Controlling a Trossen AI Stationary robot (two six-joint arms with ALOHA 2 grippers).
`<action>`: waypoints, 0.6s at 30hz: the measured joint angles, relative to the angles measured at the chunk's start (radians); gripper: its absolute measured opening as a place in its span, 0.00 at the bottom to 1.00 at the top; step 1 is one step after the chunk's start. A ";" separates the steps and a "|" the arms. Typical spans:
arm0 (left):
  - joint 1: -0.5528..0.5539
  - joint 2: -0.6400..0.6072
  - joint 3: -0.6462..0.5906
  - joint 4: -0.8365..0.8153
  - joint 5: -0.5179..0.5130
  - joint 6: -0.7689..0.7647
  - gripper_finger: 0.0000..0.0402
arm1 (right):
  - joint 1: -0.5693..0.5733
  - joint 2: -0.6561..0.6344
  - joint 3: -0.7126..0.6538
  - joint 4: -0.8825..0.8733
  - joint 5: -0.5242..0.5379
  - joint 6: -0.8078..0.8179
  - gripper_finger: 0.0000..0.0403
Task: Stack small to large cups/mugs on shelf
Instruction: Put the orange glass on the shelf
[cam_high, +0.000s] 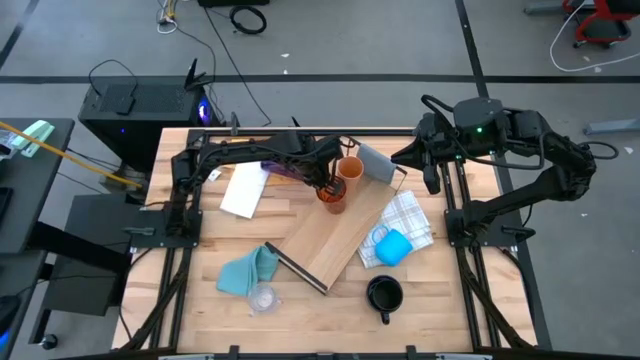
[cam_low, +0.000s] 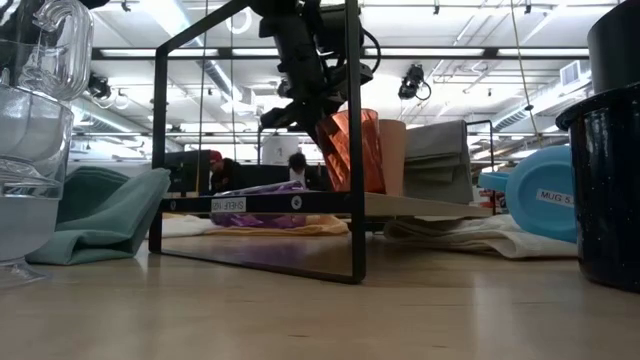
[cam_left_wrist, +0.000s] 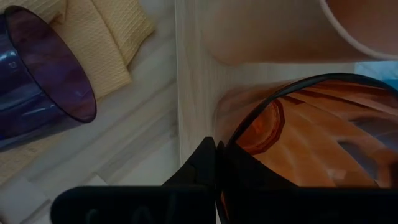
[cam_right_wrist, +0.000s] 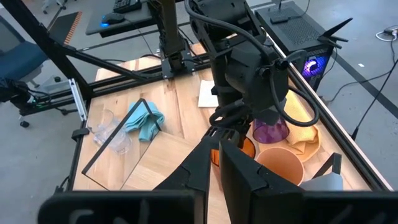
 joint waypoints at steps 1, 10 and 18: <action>0.001 0.000 0.000 0.000 0.000 0.004 0.03 | 0.000 0.000 0.000 0.000 0.000 0.000 0.10; 0.011 0.001 0.005 -0.001 -0.002 0.016 0.03 | 0.000 0.000 0.000 0.000 0.000 -0.002 0.10; 0.022 0.006 0.124 -0.075 -0.056 0.064 0.03 | 0.000 0.000 0.000 -0.001 0.000 -0.003 0.10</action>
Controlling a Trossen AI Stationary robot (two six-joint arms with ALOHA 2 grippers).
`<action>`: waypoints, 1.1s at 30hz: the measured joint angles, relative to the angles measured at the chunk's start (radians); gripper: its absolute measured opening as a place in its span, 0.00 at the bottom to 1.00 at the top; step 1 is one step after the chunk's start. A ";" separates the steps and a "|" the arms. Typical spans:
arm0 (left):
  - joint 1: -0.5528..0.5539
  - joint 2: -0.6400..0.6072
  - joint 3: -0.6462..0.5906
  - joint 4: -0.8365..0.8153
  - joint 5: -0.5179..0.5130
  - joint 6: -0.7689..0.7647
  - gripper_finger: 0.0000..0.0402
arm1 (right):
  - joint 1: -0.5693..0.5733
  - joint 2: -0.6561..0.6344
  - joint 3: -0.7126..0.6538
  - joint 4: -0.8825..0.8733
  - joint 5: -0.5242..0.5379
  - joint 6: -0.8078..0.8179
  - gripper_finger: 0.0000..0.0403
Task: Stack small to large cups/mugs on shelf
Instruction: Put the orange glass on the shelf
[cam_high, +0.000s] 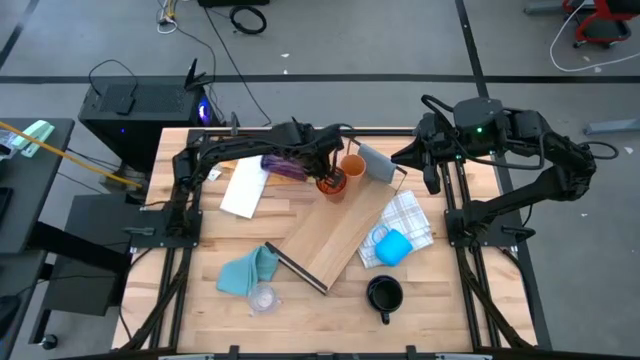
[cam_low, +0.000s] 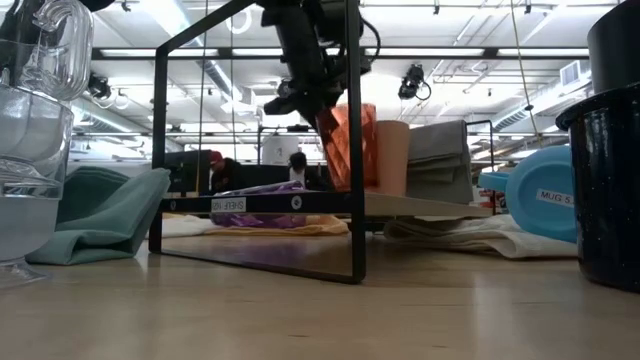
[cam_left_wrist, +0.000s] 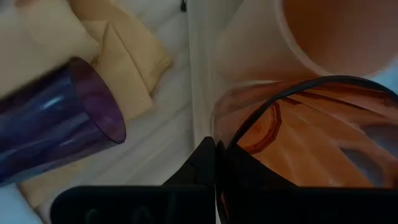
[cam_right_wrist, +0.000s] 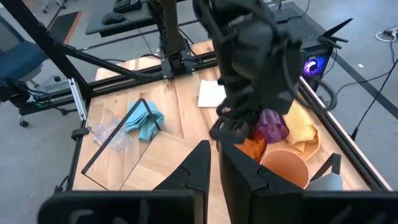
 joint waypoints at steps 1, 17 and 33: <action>0.003 0.000 0.015 -0.013 0.000 0.004 0.03 | 0.000 0.000 0.000 0.000 0.000 0.000 0.10; -0.040 0.050 0.029 -0.083 0.023 0.026 0.03 | 0.000 0.000 0.000 0.001 0.000 0.003 0.10; -0.022 0.050 0.029 -0.072 0.010 0.030 0.03 | 0.000 0.000 0.000 0.001 0.000 0.019 0.10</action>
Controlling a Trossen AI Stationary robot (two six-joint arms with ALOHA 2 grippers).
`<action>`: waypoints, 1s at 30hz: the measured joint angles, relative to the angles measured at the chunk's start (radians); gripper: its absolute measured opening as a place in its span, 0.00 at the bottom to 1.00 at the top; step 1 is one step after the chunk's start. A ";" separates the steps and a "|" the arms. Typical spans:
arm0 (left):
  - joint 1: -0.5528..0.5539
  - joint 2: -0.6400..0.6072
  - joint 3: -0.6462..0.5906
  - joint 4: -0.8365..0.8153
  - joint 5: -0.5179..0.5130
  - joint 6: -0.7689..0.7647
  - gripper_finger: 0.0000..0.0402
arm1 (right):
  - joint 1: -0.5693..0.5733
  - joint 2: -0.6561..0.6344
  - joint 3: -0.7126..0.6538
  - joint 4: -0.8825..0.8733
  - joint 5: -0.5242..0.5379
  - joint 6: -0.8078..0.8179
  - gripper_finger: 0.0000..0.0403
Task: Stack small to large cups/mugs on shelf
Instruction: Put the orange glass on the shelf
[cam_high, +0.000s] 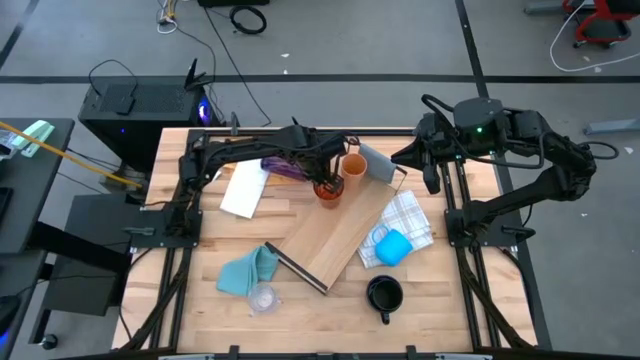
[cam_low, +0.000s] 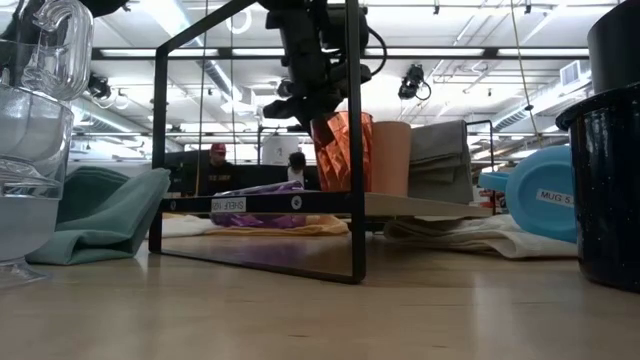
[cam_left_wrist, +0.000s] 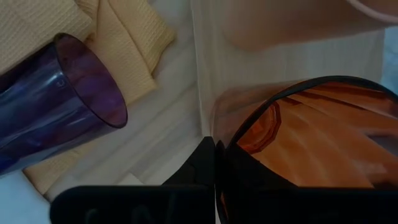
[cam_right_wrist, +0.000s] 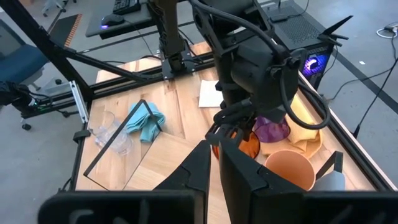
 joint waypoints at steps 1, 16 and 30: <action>0.000 0.000 0.000 0.003 0.000 0.000 0.03 | 0.000 0.000 0.000 0.000 0.000 0.000 0.10; -0.001 -0.001 0.000 0.032 0.000 0.001 0.04 | 0.000 0.000 0.000 0.000 0.000 0.000 0.10; -0.002 -0.001 0.000 0.032 0.008 0.010 0.06 | 0.000 0.000 0.000 0.000 0.000 0.000 0.10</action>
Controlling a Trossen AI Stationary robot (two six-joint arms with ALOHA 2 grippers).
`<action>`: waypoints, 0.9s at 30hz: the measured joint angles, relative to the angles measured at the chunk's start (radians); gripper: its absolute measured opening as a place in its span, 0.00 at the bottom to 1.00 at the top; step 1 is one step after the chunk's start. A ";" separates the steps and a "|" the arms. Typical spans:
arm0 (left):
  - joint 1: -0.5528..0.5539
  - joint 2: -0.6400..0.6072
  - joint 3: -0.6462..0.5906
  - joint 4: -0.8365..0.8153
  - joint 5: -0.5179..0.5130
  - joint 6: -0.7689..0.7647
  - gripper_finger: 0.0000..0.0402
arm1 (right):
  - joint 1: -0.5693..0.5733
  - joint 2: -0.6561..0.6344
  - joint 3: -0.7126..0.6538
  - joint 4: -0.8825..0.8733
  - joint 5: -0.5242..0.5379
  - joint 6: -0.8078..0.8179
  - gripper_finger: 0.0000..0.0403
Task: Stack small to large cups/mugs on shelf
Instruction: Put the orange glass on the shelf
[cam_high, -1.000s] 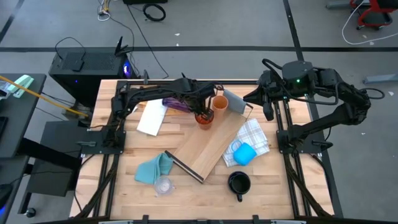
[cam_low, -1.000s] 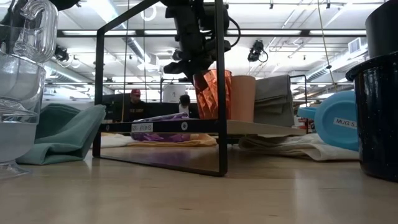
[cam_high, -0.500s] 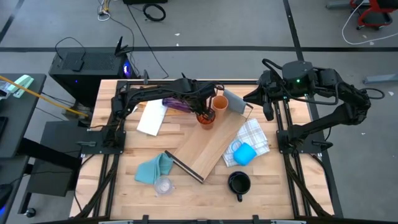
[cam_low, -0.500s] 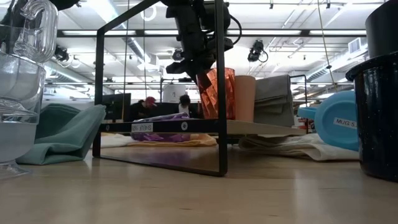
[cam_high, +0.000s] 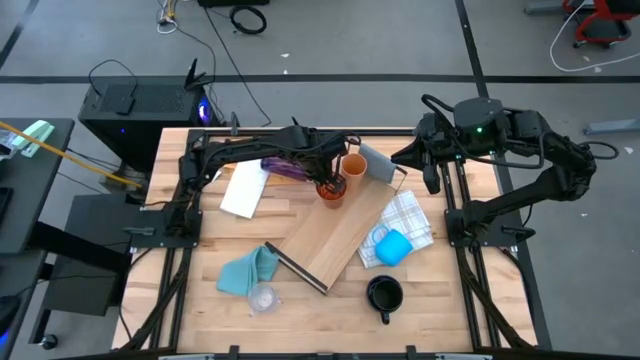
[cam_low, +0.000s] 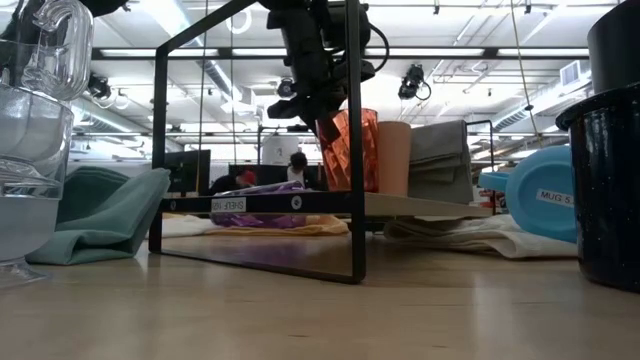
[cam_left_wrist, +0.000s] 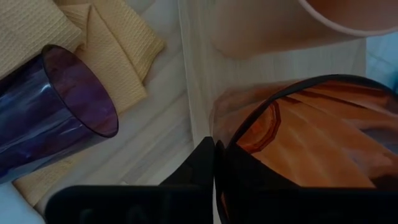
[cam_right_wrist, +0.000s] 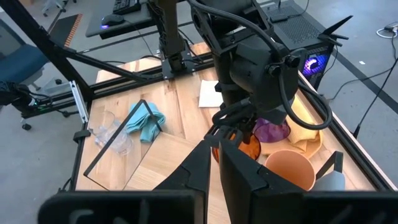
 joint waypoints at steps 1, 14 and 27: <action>0.000 0.000 0.000 0.001 0.000 0.000 0.06 | 0.000 0.000 0.000 0.000 0.000 0.000 0.10; 0.000 0.000 0.000 0.030 0.011 -0.004 0.13 | 0.000 0.000 0.000 0.000 0.000 0.000 0.10; 0.000 0.000 0.000 0.031 0.026 -0.003 0.16 | 0.000 0.000 0.000 0.000 0.000 0.000 0.10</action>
